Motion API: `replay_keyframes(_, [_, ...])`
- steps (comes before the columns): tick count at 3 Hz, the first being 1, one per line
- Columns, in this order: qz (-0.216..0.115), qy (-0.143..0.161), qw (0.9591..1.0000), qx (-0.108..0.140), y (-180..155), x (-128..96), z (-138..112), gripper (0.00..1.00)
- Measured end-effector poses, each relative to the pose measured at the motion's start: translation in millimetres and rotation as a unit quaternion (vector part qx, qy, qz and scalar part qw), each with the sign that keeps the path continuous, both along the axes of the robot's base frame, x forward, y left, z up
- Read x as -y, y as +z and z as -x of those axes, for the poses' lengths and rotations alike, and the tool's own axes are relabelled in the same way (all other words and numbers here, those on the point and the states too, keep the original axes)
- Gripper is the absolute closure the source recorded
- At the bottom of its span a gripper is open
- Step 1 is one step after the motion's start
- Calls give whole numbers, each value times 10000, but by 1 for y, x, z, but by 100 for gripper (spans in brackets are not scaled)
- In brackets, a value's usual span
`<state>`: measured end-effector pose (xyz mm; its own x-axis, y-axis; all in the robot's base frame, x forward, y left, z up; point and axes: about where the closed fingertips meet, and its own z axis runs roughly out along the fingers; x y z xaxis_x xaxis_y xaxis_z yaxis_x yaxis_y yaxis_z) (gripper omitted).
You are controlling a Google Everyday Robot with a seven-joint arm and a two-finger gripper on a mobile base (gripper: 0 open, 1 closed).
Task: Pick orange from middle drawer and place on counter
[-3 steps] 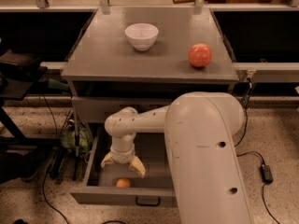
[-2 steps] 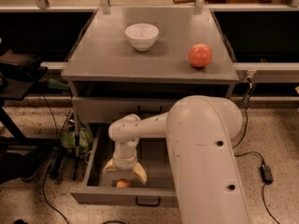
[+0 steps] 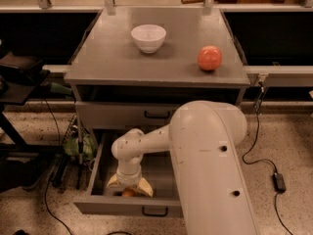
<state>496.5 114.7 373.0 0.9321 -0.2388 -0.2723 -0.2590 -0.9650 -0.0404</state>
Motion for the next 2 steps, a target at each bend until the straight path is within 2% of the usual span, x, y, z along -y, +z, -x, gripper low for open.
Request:
replay_keyframes(1, [89, -123, 9997, 169, -7, -5, -2, 0])
replay_keyframes(2, [152, -242, 9991, 304, -14, -8, -7, 18])
